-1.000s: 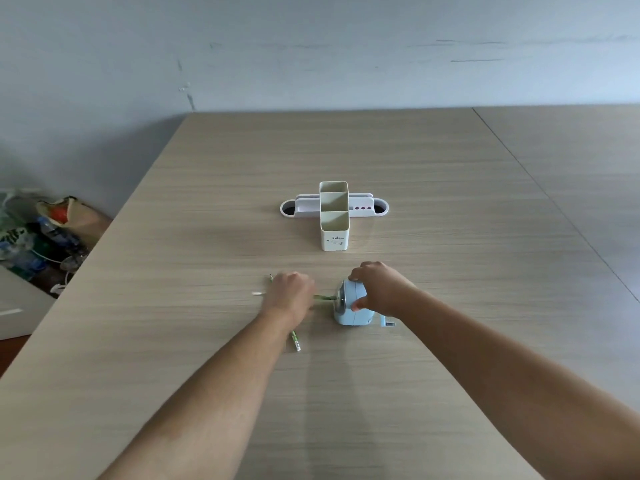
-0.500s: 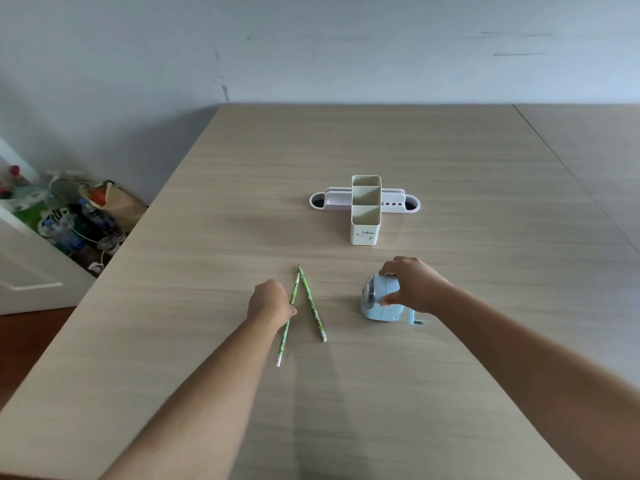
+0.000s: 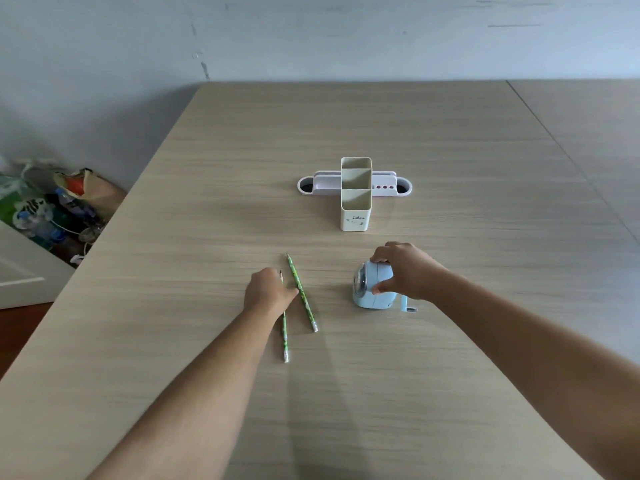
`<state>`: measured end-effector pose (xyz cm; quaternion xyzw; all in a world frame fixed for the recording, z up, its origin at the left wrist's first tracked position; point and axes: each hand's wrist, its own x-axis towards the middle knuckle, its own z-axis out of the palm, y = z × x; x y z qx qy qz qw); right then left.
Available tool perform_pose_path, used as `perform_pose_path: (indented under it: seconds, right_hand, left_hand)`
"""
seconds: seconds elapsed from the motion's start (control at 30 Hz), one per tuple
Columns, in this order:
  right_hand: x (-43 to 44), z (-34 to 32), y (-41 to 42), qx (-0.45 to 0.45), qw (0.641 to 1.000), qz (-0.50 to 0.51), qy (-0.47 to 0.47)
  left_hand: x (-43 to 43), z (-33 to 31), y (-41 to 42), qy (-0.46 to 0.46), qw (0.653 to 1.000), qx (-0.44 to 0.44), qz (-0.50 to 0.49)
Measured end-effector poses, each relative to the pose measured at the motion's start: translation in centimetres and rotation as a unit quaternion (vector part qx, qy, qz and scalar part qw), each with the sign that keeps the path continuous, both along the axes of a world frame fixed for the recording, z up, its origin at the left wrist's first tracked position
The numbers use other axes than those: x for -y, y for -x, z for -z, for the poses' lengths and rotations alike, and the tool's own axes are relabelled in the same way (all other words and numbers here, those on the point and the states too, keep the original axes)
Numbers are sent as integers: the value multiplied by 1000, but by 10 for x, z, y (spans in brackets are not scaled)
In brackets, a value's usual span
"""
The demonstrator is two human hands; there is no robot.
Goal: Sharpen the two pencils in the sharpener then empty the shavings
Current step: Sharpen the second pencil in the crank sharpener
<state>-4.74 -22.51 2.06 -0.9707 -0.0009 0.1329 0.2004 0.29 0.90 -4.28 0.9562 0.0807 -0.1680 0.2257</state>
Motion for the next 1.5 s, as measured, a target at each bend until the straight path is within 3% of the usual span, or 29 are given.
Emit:
perform_pose_path:
  seconds: [0.23,0.37,0.57,0.73,0.8,1.17,1.5]
  right_hand:
    - [1,-1,0,-3,1000,-2,-3]
    - [2,1,0,-1,1000,0,-7]
    - [3,1,1,-3,1000,-1,-12]
    - [2,-1,2,-10,1000,0,-12]
    - [1,-2,4,-11,1000,0,-11]
    - [2,-2,4,-14,1000,2,-9]
    - [3,1,4,-8,1000,2,-15]
  left_hand:
    - [30,-2,14,-148,981,6,122]
    - [40,4,19,-170,975,-16,140]
    - [48,-13,16,-91,988,21,120]
    - [37,-38,-3,110,990,70,51]
    - [21,-43,-11,148,984,82,63]
    - [-28,-34,-21,54,989,46,132]
    - [-24,-26,-20,76,986,45,145]
